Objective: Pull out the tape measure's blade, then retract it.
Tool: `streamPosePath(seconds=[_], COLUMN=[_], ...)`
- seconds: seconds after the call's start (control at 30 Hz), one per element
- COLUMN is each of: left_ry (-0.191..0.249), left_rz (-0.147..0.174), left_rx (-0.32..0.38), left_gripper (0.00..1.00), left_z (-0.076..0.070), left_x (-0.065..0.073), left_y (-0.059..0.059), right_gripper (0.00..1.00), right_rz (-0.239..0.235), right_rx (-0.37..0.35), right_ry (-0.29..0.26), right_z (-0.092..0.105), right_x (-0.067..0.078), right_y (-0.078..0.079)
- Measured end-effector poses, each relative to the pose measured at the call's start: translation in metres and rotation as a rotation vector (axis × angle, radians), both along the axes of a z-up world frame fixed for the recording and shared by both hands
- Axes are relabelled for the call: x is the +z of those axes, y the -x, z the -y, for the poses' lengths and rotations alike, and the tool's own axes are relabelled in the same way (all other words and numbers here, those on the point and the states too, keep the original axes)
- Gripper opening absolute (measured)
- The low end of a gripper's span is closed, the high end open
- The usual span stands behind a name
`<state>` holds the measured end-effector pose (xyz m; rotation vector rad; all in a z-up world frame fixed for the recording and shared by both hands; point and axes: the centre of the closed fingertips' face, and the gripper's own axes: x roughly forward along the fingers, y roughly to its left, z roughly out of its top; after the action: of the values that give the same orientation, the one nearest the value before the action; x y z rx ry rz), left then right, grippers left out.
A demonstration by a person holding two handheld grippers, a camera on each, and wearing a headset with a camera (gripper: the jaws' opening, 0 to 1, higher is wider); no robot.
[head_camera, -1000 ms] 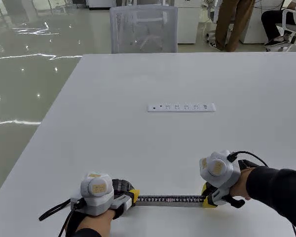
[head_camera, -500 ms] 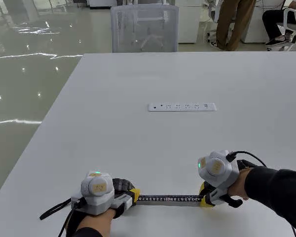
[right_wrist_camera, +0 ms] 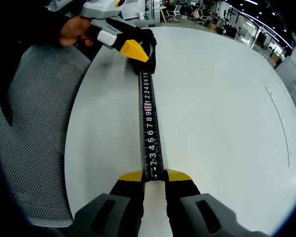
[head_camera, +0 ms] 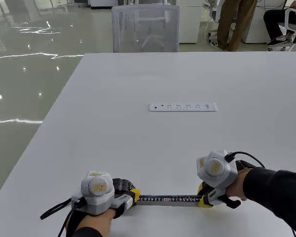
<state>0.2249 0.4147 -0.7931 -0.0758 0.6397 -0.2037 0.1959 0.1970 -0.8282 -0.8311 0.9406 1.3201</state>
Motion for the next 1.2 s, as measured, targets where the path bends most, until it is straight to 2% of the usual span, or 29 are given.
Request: streamPosePath(seconds=[1.2], left_ry=[0.003], left_rz=[-0.001], left_rx=[-0.013], left_gripper=[0.60], left_z=[0.000], left_x=[0.000], left_y=[0.000], right_gripper=[0.12], right_rz=[-0.005], right_rx=[0.003], right_ry=[-0.015], right_z=[-0.020], right_x=[0.000], right_y=[-0.002])
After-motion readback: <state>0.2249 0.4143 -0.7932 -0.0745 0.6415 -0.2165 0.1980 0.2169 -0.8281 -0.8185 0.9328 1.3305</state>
